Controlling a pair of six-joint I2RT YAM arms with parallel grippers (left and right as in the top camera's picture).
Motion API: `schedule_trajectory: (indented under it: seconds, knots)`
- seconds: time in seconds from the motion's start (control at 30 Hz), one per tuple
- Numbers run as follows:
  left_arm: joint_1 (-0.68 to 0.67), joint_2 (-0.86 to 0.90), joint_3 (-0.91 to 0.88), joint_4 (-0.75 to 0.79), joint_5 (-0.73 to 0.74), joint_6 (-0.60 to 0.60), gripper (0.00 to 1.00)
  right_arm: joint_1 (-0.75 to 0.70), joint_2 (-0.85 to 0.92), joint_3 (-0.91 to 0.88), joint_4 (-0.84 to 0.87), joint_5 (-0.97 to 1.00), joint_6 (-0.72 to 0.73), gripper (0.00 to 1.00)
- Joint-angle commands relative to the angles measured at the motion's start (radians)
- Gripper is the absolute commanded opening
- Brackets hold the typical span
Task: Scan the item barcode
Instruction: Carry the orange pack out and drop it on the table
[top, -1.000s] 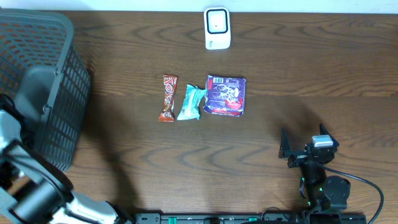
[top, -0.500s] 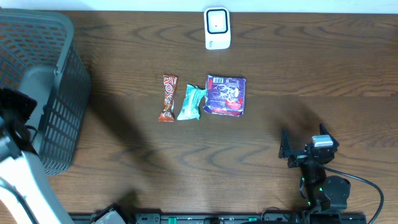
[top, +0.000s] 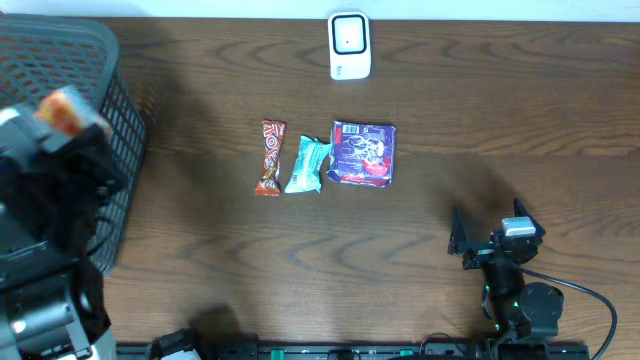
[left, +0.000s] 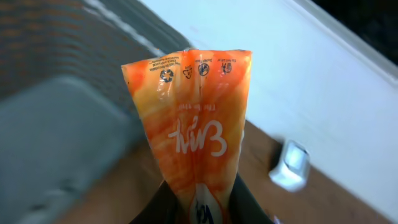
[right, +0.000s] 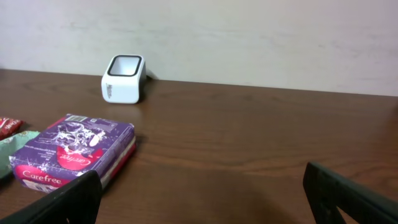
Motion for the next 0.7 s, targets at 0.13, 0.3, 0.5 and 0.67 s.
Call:
schedule_trajectory:
  seconds: [0.13, 0.3, 0.5, 0.67]
  knots:
    - [-0.227, 0.008, 0.011, -0.056, 0.032, 0.169, 0.07, -0.01, -0.003, -0.002, -0.003, 0.004, -0.012, 0.99]
    - [-0.354, 0.037, -0.02, -0.108, 0.031, 0.172, 0.08, -0.01, -0.003, -0.002, -0.003, 0.004, -0.012, 0.99]
    - [-0.45, 0.161, -0.056, -0.147, 0.031, 0.258, 0.07, -0.01, -0.003, -0.002, -0.003, 0.004, -0.012, 0.99]
    - [-0.485, 0.333, -0.059, -0.15, 0.031, 0.262, 0.07, -0.01, -0.003, -0.002, -0.003, 0.004, -0.012, 0.99]
